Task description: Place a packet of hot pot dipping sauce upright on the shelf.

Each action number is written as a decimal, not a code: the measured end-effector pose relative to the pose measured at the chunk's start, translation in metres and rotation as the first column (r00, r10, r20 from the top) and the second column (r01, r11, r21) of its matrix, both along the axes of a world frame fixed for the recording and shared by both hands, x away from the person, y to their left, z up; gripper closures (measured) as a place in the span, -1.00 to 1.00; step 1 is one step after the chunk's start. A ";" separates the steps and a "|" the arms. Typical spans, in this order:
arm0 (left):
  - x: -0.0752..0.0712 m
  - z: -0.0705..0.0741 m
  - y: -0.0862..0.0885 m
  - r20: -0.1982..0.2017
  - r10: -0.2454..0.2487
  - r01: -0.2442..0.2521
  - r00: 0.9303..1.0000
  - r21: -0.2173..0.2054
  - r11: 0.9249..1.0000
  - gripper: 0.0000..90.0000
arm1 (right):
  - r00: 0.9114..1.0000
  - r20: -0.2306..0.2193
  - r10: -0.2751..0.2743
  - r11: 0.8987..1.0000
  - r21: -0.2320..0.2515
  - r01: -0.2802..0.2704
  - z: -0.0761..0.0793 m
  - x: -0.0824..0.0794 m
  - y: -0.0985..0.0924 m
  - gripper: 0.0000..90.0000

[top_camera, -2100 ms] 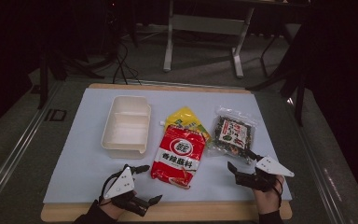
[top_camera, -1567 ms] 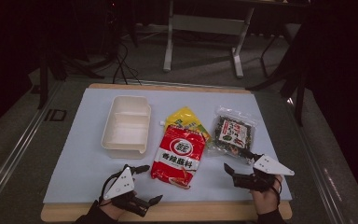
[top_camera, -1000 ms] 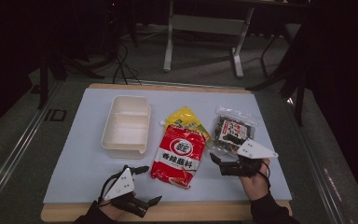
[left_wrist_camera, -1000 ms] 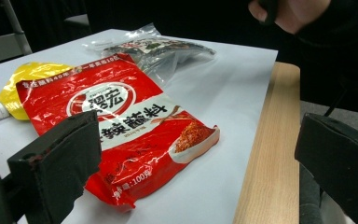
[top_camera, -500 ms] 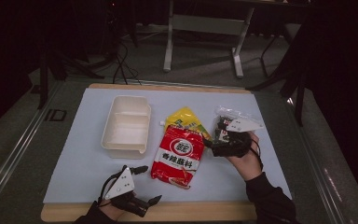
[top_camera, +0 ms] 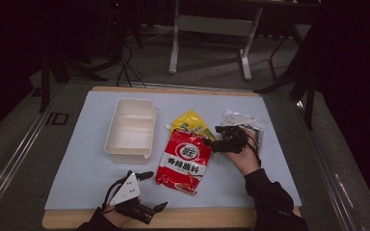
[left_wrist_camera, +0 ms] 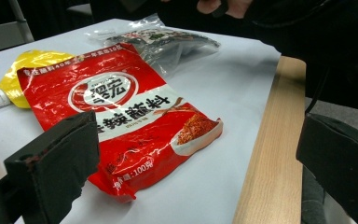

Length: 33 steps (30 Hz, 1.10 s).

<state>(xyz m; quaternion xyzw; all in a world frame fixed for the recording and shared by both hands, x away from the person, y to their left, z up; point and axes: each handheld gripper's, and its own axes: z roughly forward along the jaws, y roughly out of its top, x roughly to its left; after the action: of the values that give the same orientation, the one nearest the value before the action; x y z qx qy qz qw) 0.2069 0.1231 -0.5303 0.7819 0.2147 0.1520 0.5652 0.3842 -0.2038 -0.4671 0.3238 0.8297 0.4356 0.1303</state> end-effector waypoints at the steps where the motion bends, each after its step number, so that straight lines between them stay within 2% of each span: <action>1: 0.000 0.000 0.000 0.000 0.002 -0.002 1.000 0.001 1.000 -0.99 | 1.000 -0.009 -0.006 1.000 -0.005 0.006 -0.003 0.003 0.001 -0.48; 9: 0.001 -0.001 0.000 -0.012 -0.013 0.013 1.000 0.008 1.000 -0.99 | 0.995 -0.097 -0.025 0.997 -0.076 0.017 -0.028 0.020 0.007 -0.36; 14: 0.001 -0.002 -0.002 -0.018 -0.022 0.022 1.000 0.015 1.000 -0.99 | 0.987 -0.158 -0.016 0.993 -0.114 -0.002 -0.040 0.026 0.010 -0.32; 18: 0.001 -0.002 -0.001 -0.020 -0.020 0.020 1.000 0.013 1.000 -0.99 | 0.983 -0.181 0.008 0.989 -0.146 -0.035 -0.046 0.027 0.013 -0.21; 21: 0.001 -0.002 -0.001 -0.021 -0.020 0.020 1.000 0.010 1.000 -0.99 | 0.981 -0.191 0.019 0.986 -0.160 -0.050 -0.048 0.026 0.015 -0.05; 22: 0.001 -0.002 -0.001 -0.023 -0.023 0.023 0.999 0.013 1.000 -0.99 | 0.982 -0.189 0.018 0.985 -0.166 -0.050 -0.047 0.025 0.016 0.09; 25: 0.001 -0.002 -0.002 -0.022 -0.024 0.025 0.999 0.014 1.000 -0.99 | 0.982 -0.185 0.022 0.981 -0.183 -0.057 -0.046 0.025 0.016 0.30; 27: 0.001 -0.002 -0.002 -0.021 -0.023 0.024 0.999 0.014 1.000 -0.99 | 0.983 -0.182 0.019 0.977 -0.205 -0.057 -0.044 0.023 0.016 0.40; 29: 0.001 -0.003 -0.002 -0.023 -0.023 0.024 0.999 0.016 1.000 -0.99 | 0.983 -0.181 0.019 0.978 -0.203 -0.056 -0.043 0.023 0.016 0.45; 32: 0.001 -0.003 -0.002 -0.024 -0.023 0.024 0.999 0.014 1.000 -0.99 | 0.985 -0.172 0.020 0.975 -0.215 -0.057 -0.041 0.024 0.014 0.82; 33: 0.001 -0.003 -0.002 -0.024 -0.024 0.025 0.999 0.014 1.000 -0.99 | 0.985 -0.172 0.017 0.976 -0.210 -0.053 -0.040 0.024 0.012 0.86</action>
<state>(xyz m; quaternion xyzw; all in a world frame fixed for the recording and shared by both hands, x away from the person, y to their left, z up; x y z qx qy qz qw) 0.2081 0.1209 -0.5329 0.7903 0.2106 0.1374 0.5587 0.4077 -0.1914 -0.5069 0.3290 0.8854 0.3171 0.0858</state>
